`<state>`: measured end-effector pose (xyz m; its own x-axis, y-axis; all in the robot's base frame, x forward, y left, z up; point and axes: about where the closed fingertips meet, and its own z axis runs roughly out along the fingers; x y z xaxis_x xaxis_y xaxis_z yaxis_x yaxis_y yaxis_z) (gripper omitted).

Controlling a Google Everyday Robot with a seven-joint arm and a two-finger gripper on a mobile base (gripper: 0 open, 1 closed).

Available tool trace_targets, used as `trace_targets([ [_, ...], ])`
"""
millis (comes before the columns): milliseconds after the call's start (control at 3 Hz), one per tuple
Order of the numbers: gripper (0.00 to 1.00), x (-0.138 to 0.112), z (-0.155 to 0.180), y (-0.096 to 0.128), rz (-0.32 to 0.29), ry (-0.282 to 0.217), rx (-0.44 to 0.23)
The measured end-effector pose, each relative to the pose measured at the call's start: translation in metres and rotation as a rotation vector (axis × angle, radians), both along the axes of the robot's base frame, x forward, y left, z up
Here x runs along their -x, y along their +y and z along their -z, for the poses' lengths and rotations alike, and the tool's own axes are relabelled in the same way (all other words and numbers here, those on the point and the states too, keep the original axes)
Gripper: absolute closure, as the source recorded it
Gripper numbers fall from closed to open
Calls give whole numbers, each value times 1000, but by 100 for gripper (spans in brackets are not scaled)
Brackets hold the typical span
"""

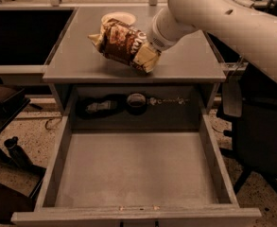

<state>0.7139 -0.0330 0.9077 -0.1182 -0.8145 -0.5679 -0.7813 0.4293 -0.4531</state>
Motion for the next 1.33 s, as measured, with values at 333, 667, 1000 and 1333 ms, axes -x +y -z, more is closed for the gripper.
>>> trace_targets([
  [333, 100, 38, 5, -30, -48, 100, 23],
  [667, 100, 81, 14, -70, -156, 204, 6],
  [1000, 100, 94, 19, -74, -230, 216, 44],
  [1333, 100, 94, 19, -74, -230, 216, 44],
])
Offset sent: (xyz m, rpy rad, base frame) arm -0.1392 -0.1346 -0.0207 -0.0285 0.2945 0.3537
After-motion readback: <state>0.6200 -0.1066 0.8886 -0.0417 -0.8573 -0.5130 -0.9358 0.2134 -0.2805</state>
